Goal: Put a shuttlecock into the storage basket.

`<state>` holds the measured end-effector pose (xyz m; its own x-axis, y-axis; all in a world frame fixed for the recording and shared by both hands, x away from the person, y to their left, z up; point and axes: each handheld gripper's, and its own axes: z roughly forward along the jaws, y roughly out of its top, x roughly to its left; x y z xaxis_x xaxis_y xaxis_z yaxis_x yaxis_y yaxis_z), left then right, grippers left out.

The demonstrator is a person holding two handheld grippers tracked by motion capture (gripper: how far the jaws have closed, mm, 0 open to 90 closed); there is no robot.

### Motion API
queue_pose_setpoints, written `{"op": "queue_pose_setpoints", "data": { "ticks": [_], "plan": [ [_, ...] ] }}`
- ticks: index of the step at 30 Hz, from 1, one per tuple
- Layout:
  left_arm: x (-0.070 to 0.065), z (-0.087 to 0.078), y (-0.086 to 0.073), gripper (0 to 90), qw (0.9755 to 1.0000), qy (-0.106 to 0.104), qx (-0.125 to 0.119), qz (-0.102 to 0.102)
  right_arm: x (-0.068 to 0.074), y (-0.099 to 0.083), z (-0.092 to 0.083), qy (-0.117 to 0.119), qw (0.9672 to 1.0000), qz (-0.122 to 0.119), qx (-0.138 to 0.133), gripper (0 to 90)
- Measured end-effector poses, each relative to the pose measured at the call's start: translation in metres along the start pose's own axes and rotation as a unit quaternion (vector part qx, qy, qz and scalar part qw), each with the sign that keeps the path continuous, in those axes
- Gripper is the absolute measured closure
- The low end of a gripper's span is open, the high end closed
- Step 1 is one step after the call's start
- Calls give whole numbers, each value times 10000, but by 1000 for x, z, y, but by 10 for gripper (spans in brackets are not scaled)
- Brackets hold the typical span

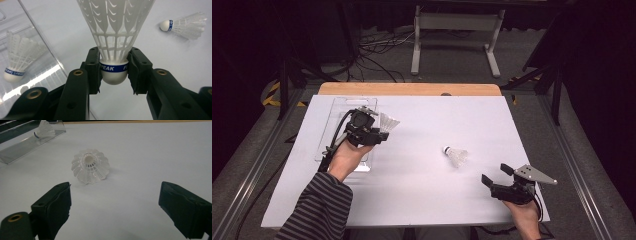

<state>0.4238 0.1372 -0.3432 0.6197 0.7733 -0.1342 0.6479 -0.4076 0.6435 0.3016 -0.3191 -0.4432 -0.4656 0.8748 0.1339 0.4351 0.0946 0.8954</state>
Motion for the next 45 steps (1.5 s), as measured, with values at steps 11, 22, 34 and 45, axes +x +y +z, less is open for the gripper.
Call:
{"op": "queue_pose_setpoints", "data": {
  "ticks": [11, 22, 34, 45],
  "plan": [
    [11, -21, -12, 654, 9997, 161, -160, -34, 0, 0, 0, 0, 10000, -3, -6, 116],
    [24, -32, -24, 654, 9991, 191, -250, -275, 0, 0, -1, -12, 10000, 13, -24, 116],
    [44, -38, -32, 654, 9980, 349, -227, -479, 0, 0, -1, -18, 10000, 11, -25, 116],
    [57, -39, -35, 654, 9966, 452, -186, -665, 0, 0, -1, -17, 10000, 11, -26, 116]
  ]
}}
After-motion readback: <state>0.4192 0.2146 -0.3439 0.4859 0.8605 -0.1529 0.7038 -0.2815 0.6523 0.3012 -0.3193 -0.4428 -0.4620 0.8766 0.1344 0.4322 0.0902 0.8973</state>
